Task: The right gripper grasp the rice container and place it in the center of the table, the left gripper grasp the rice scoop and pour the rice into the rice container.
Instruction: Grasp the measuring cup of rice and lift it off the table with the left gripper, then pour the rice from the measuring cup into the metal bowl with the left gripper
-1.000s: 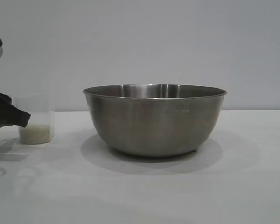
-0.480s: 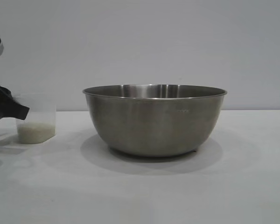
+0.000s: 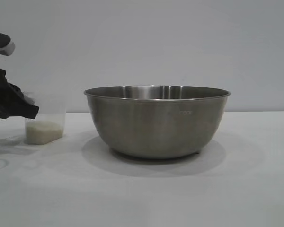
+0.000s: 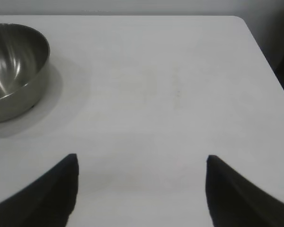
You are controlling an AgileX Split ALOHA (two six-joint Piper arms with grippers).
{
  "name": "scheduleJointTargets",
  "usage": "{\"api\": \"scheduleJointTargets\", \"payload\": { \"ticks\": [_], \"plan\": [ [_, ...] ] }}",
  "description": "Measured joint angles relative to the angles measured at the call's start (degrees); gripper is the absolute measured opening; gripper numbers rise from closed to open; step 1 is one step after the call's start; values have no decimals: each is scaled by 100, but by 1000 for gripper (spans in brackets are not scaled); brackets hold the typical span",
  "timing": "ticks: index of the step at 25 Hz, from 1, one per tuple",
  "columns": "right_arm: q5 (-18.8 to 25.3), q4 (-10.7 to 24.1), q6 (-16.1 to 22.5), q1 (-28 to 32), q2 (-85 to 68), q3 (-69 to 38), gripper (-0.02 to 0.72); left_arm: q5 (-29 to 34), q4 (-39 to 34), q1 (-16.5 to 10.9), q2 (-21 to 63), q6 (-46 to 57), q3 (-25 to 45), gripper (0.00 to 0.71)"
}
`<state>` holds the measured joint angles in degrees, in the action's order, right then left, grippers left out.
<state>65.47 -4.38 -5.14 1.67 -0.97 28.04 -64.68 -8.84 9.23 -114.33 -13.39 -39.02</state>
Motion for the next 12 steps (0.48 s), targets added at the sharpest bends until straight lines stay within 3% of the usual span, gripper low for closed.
{"api": "scheduleJointTargets", "payload": {
  "ticks": [12],
  "plan": [
    [0, 0, 0, 0, 0, 0, 479, -11, -2682, 0, 427, -34, -1106, 0]
  ]
}}
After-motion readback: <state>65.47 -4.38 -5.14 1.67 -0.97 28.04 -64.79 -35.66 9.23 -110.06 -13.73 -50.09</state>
